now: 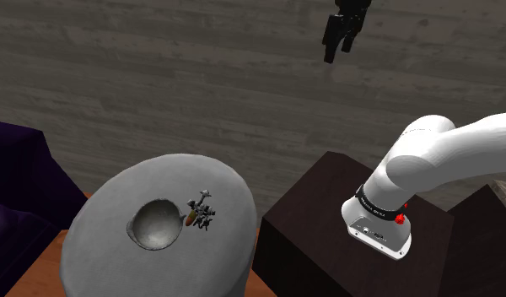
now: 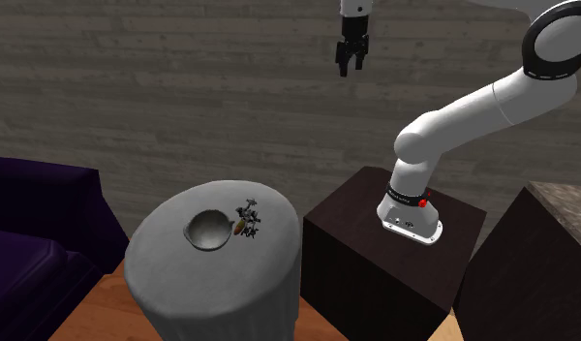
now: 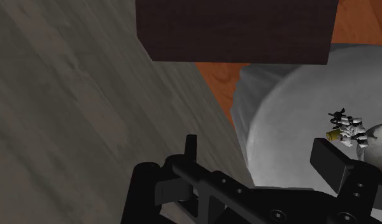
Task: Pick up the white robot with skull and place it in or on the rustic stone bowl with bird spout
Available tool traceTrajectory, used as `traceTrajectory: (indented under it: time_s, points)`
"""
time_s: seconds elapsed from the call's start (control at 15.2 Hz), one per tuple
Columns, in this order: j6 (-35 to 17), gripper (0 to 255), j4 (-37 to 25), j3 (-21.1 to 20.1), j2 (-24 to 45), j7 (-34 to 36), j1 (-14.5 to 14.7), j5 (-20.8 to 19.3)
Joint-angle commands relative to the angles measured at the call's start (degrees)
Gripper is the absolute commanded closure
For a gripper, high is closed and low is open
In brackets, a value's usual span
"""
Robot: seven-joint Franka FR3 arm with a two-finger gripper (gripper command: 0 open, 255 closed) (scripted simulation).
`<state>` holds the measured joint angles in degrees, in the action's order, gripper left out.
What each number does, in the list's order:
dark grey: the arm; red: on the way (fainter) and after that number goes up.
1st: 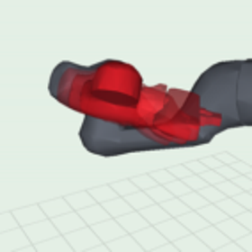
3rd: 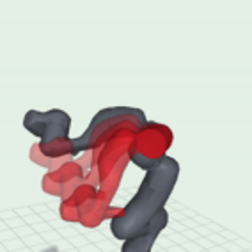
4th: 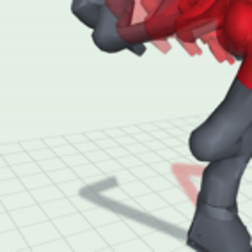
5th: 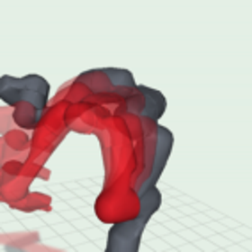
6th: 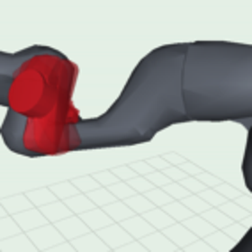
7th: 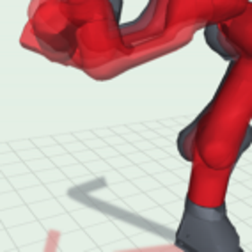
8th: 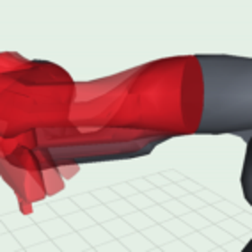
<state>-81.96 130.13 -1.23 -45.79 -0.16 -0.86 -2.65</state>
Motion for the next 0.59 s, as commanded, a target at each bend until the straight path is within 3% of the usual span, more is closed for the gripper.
traceTrajectory:
  time_s: [0.0, 0.53]
  points:
    - [0.0, 0, 0.0, 0.0, 0.0, 0.0, 0.0, 0.0]
    - [-12.7, 0, 10.2, -6.8, 2.0, 7.5, 2.3, 5.1]
